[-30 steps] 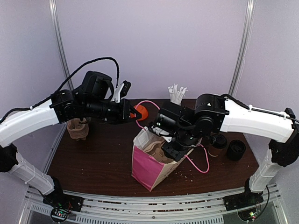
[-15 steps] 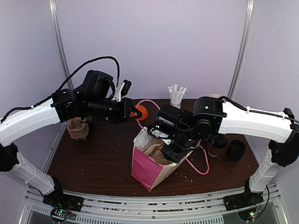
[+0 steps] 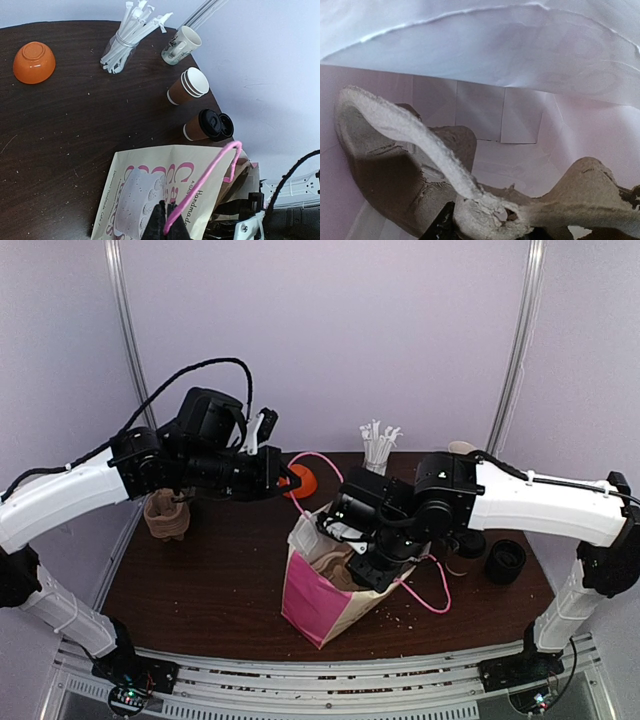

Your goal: Pack the takeout coffee

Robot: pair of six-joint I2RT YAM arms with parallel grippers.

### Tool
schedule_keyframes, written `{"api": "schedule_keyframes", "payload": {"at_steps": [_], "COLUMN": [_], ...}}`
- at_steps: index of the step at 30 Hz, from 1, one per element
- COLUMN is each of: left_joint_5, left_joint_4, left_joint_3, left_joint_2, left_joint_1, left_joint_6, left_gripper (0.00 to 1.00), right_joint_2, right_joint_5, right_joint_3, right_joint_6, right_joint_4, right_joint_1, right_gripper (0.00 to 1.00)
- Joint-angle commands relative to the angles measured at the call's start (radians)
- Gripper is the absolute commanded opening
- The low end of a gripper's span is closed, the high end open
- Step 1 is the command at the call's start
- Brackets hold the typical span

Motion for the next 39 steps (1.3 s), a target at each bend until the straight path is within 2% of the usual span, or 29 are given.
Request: {"api": "schedule_keyframes", "payload": {"at_steps": [1,16,39], "left_joint_5": [-0.04,0.08,0.115], "left_joint_4": [0.036,0.104,0.145], "left_joint_3": [0.044,0.0,-0.057], "left_joint_2": [-0.003,-0.007,-0.01], "left_joint_1": [0.009,0.007,-0.003], "left_joint_6": [-0.009,-0.014,-0.015], "left_gripper": [0.0,0.0,0.0], "right_joint_2": [0.013,0.109,0.238], "right_joint_5": [-0.036,-0.051,-0.125], "right_joint_3": [-0.033,-0.002,0.058], "right_joint_6": [-0.015,-0.023,-0.003], "right_joint_4": [-0.041,-0.014,0.026], "right_joint_1": [-0.002,-0.009,-0.066], "right_gripper": [0.37,0.37,0.38]}}
